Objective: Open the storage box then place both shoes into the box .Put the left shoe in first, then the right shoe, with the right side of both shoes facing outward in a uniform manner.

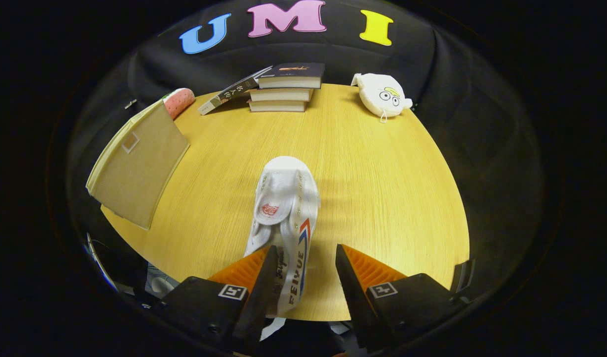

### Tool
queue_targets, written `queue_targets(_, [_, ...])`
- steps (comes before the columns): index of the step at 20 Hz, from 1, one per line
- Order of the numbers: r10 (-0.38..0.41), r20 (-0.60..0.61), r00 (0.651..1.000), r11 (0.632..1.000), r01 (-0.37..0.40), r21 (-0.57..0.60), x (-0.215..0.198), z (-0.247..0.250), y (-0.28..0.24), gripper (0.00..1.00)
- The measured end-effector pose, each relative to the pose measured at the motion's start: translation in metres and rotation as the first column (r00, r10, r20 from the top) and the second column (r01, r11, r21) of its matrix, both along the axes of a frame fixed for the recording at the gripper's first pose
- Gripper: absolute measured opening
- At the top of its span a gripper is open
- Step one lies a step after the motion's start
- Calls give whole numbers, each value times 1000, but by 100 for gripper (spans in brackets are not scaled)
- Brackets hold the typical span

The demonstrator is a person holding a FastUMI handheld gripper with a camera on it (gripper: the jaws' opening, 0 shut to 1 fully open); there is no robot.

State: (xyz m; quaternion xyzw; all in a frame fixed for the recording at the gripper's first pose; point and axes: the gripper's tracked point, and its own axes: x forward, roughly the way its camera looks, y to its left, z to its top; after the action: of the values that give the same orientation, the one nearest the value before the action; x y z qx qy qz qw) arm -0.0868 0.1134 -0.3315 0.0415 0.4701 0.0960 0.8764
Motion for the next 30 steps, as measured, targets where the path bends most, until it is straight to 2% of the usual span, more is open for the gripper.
queue_targets(3, [-36, 13, 999, 999, 36, -13, 19, -12, -1, 68])
queue_targets(5, [-55, 26, 998, 998, 56, -23, 29, -20, -1, 50])
queue_targets(7, [-69, 36, 997, 997, 70, -16, 34, -25, 3, 48])
queue_targets(9, [-104, 48, 993, 995, 104, -4, 39, -34, 3, 32])
queue_targets(10, [-134, 50, 990, 991, 134, 6, 39, -32, 3, 18])
queue_targets(13, [-203, 8, 979, 976, 202, 87, 36, -28, 2, 7])
queue_targets(18, [-207, 15, 978, 971, 203, 123, 31, -9, 0, 5])
queue_targets(21, [-240, 12, 971, 958, 235, 163, 33, 11, -2, 5])
queue_targets(26, [-282, 35, 959, 941, 269, 204, 44, 66, -6, 5])
queue_targets(30, [-280, 44, 959, 939, 264, 222, 51, 115, 12, 5])
